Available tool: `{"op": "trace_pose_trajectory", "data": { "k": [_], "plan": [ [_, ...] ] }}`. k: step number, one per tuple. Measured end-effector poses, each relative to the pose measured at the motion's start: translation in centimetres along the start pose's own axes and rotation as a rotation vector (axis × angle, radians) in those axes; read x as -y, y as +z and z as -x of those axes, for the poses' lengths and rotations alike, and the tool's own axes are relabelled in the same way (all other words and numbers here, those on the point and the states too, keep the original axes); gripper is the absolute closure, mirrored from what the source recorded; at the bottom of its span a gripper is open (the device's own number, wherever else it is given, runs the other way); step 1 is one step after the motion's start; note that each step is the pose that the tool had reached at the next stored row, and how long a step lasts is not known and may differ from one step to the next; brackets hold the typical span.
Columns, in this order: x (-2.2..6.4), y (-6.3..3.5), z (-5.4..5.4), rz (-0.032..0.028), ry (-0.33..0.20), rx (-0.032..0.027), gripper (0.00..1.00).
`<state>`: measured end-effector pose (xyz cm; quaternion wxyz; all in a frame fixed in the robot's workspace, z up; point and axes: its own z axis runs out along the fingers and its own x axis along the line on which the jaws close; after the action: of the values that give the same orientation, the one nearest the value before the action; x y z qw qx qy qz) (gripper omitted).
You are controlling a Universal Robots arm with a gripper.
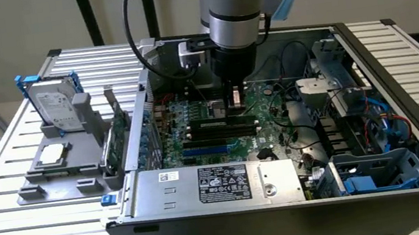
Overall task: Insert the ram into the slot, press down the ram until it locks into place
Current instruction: 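Insert the ram into the slot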
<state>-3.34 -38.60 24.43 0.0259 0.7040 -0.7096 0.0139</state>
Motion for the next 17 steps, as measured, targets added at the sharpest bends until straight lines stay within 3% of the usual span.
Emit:
{"op": "trace_pose_trajectory", "data": {
  "k": [7, 17],
  "plan": [
    [0.01, 0.44, 0.06, -0.0066, 0.001, -0.0216, 0.87],
    [0.01, 0.73, 0.21, -0.0083, 0.001, -0.023, 0.87]
  ]
}}
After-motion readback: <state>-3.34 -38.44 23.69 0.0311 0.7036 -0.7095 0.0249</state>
